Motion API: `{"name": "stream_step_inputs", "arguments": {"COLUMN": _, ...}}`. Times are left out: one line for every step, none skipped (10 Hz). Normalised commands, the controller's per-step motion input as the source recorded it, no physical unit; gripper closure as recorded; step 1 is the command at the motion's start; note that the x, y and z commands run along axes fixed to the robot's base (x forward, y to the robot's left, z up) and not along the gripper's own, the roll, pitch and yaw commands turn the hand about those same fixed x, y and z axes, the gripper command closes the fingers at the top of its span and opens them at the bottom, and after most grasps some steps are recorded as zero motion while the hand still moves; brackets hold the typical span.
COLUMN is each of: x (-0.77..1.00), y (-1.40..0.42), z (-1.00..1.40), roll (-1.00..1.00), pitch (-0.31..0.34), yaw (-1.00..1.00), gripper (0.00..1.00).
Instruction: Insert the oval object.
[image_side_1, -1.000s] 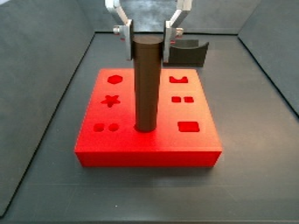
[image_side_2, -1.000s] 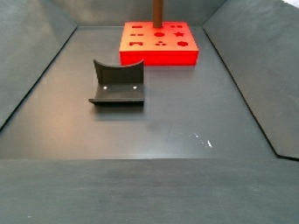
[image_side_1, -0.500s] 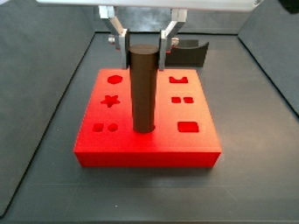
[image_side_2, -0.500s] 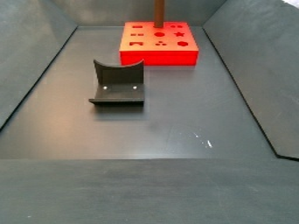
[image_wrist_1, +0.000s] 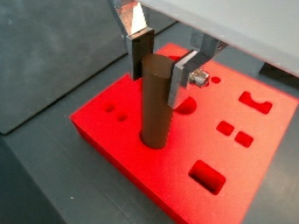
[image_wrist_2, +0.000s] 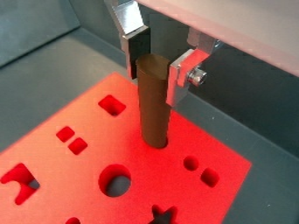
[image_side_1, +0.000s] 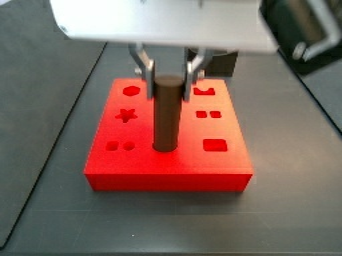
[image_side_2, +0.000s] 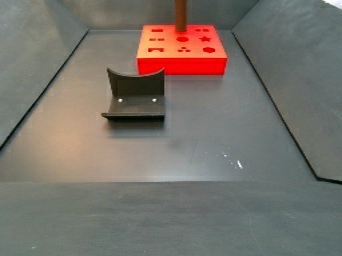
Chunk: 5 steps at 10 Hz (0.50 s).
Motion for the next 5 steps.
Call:
{"name": "stream_step_inputs", "arguments": {"x": 0.15, "y": 0.07, "z": -0.55, "roll": -0.05, "pitch": 0.059, "yaw": -0.03, "gripper": 1.00}}
{"name": "stream_step_inputs", "arguments": {"x": 0.11, "y": 0.00, "z": -0.52, "roll": -0.01, "pitch": 0.020, "yaw": -0.01, "gripper": 1.00}}
{"name": "stream_step_inputs", "arguments": {"x": 0.00, "y": 0.00, "z": -0.37, "roll": 0.00, "pitch": 0.007, "yaw": 0.00, "gripper": 1.00}}
{"name": "stream_step_inputs", "arguments": {"x": 0.00, "y": 0.00, "z": -0.03, "roll": 0.00, "pitch": 0.000, "yaw": 0.00, "gripper": 1.00}}
{"name": "stream_step_inputs", "arguments": {"x": 0.00, "y": 0.00, "z": 0.00, "roll": 0.00, "pitch": 0.000, "yaw": 0.00, "gripper": 1.00}}
